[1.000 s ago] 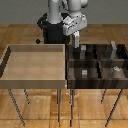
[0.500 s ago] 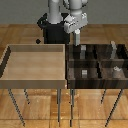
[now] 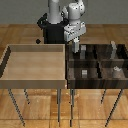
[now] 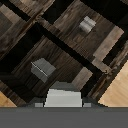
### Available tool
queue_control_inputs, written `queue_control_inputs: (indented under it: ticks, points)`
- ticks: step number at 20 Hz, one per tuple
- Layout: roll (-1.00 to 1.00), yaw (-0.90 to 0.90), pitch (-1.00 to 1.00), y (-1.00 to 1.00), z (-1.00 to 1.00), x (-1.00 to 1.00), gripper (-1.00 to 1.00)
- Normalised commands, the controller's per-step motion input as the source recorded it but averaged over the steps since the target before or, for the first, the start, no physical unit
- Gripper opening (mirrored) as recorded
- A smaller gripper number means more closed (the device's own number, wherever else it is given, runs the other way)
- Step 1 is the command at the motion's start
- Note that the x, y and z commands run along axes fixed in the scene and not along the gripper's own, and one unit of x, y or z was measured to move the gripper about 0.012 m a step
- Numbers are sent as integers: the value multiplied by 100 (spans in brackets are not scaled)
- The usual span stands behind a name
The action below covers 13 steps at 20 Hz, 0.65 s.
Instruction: Place the milk carton into the appropriate compartment.
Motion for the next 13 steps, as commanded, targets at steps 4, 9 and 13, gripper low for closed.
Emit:
queue_control_inputs:
  ticks: [4, 9, 13]
  points:
    - [0, 0, 0, 0, 0, 0, 100]
    - [0, 0, 0, 0, 0, 0, 100]
    - [0, 0, 0, 0, 0, 0, 100]
